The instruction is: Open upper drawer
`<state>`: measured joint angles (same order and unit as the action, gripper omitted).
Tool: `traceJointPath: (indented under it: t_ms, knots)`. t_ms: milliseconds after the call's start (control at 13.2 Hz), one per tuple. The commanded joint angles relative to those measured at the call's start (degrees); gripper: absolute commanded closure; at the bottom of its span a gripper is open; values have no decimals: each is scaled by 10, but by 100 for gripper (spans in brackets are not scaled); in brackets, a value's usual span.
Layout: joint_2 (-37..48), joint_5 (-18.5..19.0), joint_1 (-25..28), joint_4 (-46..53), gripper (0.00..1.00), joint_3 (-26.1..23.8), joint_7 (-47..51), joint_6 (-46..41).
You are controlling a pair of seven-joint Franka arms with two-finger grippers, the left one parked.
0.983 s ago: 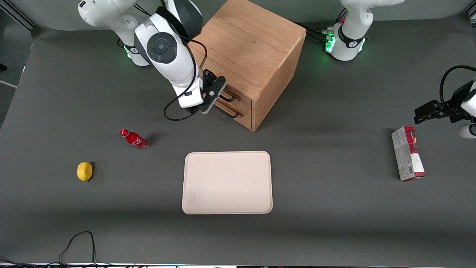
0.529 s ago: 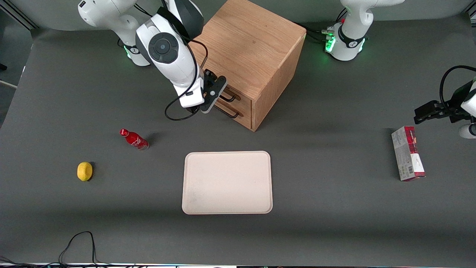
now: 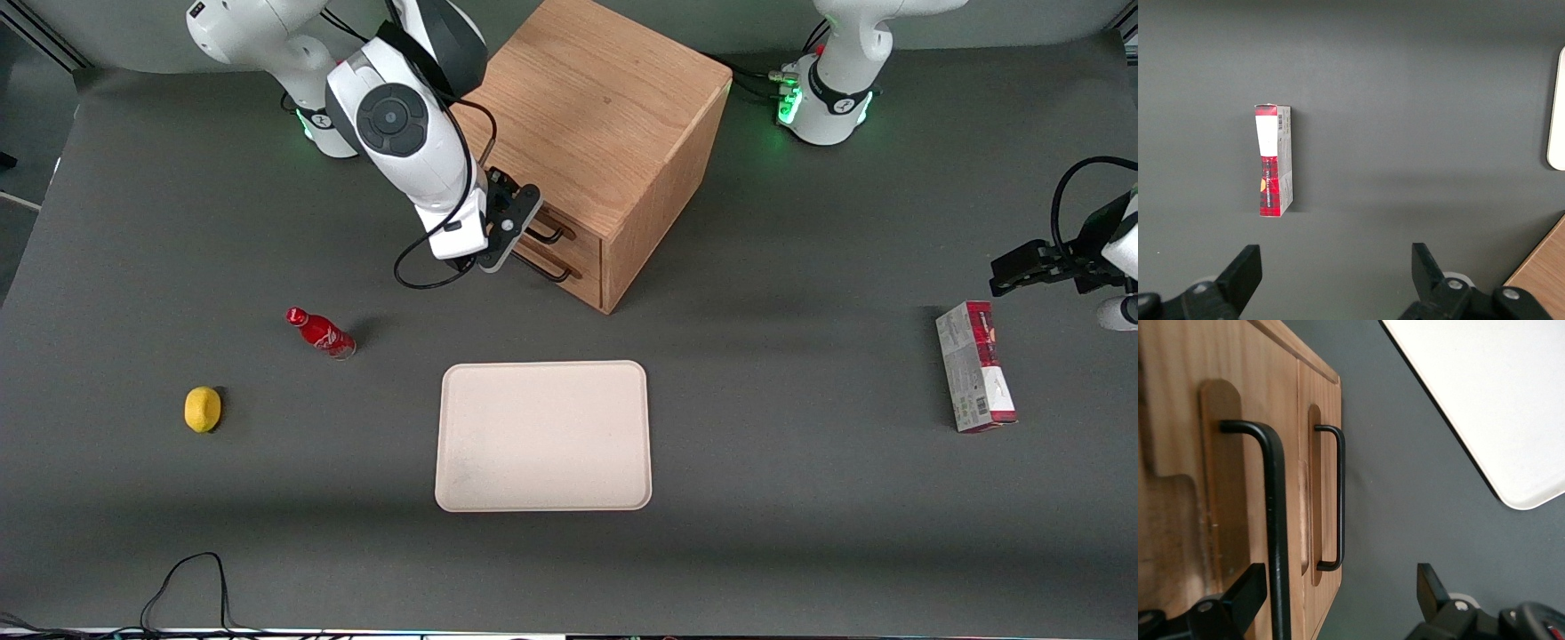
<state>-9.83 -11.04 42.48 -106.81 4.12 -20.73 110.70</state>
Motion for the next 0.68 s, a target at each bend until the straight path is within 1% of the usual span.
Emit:
traceJointPath:
  t_ms: [0,605]
  knots:
    - [-13,-11,15,-9,0,-1,-5,20]
    - [-27,-10,16,-8,0,4,-4,40]
